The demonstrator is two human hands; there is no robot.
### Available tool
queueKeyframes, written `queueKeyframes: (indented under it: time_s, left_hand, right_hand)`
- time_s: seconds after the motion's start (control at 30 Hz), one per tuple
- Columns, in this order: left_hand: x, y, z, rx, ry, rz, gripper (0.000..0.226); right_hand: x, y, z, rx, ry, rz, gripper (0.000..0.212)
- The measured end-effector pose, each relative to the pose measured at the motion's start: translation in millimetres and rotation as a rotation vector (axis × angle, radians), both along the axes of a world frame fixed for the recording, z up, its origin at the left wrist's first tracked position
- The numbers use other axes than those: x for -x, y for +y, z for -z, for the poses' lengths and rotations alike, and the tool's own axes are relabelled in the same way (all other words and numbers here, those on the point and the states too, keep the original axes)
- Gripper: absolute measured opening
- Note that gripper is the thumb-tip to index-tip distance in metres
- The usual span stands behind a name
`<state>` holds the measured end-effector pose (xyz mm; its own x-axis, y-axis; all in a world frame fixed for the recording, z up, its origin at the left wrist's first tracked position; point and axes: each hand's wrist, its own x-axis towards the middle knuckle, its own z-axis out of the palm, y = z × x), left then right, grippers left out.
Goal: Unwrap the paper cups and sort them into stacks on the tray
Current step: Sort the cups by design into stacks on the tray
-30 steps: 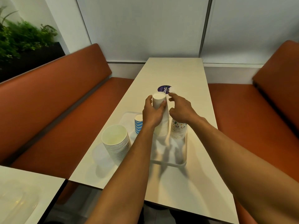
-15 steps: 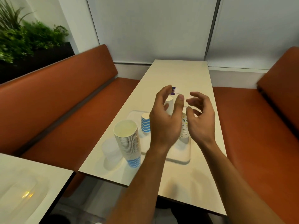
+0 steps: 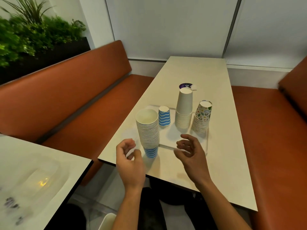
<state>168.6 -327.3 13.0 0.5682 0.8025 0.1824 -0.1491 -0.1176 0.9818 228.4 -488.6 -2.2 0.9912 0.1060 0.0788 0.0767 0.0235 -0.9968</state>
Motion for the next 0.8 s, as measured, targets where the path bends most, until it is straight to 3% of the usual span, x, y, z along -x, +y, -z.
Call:
queueKeyframes:
  time_s: [0.13,0.27,0.47,0.6,0.8]
  left_hand:
    - [-0.7,14.0,36.6,0.026,0.317,0.153,0.04]
    - [-12.4,22.2,57.4,0.075,0.561,0.347,0.065]
    - [-46.4,25.7,74.0,-0.036,0.61,0.416,0.078]
    - [-61.0,26.1,88.5,-0.105,0.636,0.397,0.076]
    - [-38.5,18.7,78.1,-0.081,0.497,0.398,0.066]
  right_hand:
    - [-3.8,18.3,10.8,0.176,0.161,-0.167,0.063]
    - [-19.4,43.2,9.6,0.303,0.182,-0.211,0.089]
    - [-39.2,76.9,2.4,0.347,0.094,-0.264,0.111]
    - [-43.5,87.7,3.5,0.352,0.075,-0.249,0.092]
    - [-38.0,70.4,7.2,0.279,0.066,-0.186,0.077]
